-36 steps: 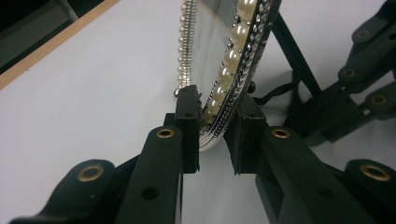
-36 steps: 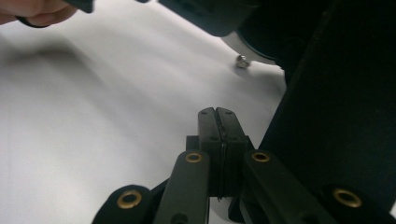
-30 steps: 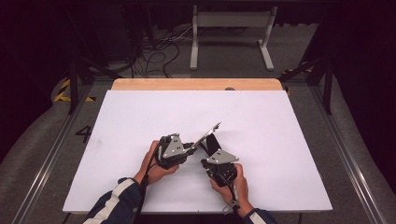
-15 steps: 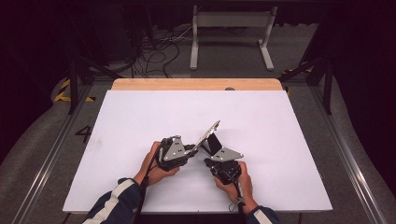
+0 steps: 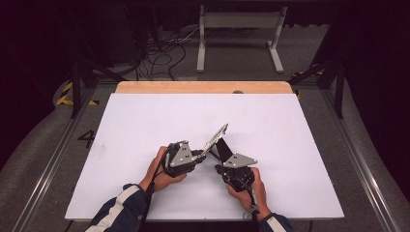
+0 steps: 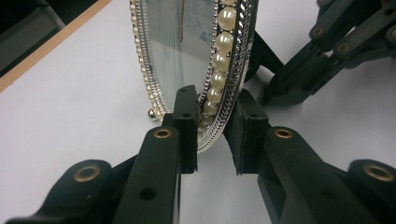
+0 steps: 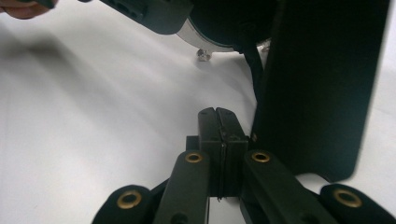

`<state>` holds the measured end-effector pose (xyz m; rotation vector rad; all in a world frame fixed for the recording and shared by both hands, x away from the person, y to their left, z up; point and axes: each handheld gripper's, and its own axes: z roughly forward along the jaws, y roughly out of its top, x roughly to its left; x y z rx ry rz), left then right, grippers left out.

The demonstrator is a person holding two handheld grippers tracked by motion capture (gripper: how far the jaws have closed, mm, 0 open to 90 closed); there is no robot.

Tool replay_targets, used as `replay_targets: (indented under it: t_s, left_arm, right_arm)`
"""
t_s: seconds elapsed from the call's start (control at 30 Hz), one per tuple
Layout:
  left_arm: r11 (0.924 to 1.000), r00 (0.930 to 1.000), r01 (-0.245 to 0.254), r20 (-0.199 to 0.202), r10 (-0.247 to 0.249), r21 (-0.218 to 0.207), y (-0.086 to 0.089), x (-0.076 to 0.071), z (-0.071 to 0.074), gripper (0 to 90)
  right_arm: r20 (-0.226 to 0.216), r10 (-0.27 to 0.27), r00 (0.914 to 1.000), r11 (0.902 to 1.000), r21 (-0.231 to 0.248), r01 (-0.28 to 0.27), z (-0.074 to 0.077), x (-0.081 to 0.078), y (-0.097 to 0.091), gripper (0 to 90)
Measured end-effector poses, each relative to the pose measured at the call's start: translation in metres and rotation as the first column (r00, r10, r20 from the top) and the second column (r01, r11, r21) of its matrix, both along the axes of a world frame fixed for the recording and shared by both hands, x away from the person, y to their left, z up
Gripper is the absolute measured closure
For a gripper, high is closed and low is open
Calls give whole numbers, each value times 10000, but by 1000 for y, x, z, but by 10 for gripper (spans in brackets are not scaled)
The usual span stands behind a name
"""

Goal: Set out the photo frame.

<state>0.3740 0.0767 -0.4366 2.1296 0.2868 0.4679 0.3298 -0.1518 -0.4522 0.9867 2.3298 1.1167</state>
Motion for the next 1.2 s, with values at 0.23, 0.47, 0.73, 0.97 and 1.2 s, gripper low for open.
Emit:
replay_targets:
  t_s: [0.23,0.47,0.73,0.97,1.2]
  left_arm:
    - [9997,9998,158,-86,-159,-177,0,3,0,739]
    - [9994,9994,310,132,-312,165,-2,1,2,742]
    - [9984,9989,318,321,-333,463,-6,-4,5,748]
    - [9983,9988,383,303,-396,429,-9,-6,5,742]
    - [9986,9987,367,348,-380,391,-9,-5,4,740]
  right_arm:
    - [131,-43,9999,10000,88,41,5,-3,-10,900]
    - [73,-149,9999,9999,19,148,4,-2,-11,900]
    - [77,-136,9999,9998,-116,137,5,0,-14,900]
    - [129,-125,9998,9998,-162,127,5,4,-18,900]
    - [-180,-39,9998,9996,-295,34,1,9,-20,900]
